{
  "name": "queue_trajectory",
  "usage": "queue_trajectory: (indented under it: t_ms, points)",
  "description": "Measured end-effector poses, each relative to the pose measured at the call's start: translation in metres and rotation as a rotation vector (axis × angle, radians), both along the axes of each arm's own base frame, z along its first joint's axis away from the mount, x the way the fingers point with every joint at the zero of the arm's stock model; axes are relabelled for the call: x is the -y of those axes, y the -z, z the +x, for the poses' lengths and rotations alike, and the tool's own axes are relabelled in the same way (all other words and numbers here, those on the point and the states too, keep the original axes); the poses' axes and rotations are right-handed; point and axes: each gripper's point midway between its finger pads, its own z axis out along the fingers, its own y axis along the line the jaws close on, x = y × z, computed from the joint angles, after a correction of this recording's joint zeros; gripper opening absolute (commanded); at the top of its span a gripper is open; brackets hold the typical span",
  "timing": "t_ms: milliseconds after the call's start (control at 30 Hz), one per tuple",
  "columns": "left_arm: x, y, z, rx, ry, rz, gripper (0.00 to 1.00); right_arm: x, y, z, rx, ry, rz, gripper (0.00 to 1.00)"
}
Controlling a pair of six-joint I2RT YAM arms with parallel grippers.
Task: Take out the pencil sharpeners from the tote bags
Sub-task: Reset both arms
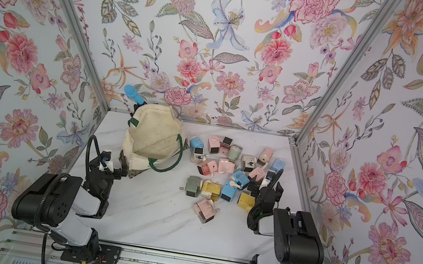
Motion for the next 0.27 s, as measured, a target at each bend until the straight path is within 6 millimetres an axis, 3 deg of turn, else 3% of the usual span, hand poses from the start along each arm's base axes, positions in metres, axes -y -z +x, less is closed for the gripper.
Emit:
queue_trajectory:
  t_ms: [267]
  points:
    - [0.0000, 0.0000, 0.0000, 0.000, 0.000, 0.000, 1.00, 0.0034, 0.0047, -0.0008, -0.019, -0.001, 0.004, 1.00]
